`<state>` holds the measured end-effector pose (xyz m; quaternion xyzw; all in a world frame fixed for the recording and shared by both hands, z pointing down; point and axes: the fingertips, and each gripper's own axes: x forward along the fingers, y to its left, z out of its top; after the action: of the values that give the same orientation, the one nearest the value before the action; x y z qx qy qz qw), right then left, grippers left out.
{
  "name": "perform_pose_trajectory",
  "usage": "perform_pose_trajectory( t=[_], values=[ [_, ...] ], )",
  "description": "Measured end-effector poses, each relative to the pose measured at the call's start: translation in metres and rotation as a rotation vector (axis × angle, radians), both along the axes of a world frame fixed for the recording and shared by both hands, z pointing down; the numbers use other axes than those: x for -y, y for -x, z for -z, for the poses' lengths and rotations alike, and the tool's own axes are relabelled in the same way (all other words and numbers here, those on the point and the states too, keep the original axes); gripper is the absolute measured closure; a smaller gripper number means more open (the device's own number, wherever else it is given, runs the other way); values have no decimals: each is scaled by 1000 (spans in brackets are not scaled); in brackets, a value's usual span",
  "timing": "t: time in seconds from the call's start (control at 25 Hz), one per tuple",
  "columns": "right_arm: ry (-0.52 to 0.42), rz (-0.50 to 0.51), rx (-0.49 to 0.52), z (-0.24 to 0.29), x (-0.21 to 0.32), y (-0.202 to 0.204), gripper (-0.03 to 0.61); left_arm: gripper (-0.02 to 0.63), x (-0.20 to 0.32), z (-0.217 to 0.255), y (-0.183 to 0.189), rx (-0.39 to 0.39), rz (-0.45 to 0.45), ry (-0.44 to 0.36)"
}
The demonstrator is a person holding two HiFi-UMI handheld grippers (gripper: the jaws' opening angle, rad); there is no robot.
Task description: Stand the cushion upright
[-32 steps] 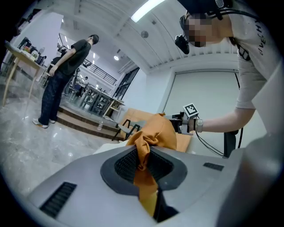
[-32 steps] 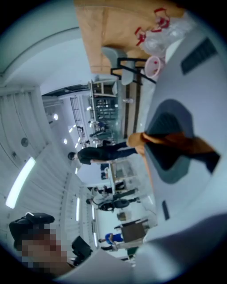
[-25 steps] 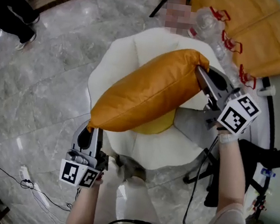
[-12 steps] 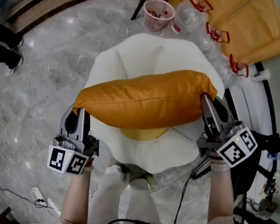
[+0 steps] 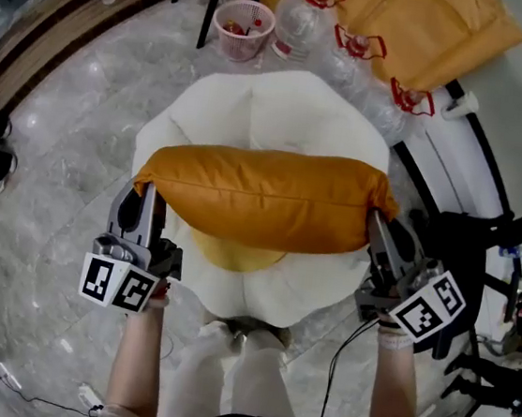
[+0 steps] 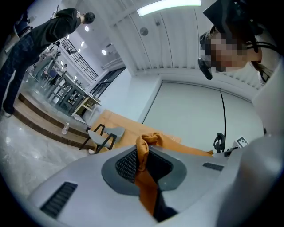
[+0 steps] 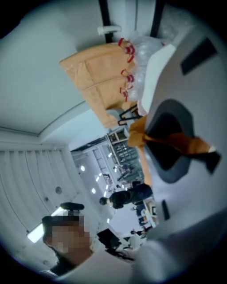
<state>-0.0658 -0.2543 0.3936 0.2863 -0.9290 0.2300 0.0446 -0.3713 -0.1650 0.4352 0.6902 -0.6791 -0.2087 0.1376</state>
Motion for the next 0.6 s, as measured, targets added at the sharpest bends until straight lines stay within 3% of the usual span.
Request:
perform_pose_trajectory(
  t=[0.12,0.32,0.6],
  values=[
    [-18,-7,-22,3,-10,-3,537,565,24,11,4,-2,-25,-19],
    [6,-41,54,15,-21,-11,537,565,53,27,2,10,-62,-41],
    [61,-137,122,7,-15,-40,537,565,89,18,-26,-17,-137,3]
  ],
)
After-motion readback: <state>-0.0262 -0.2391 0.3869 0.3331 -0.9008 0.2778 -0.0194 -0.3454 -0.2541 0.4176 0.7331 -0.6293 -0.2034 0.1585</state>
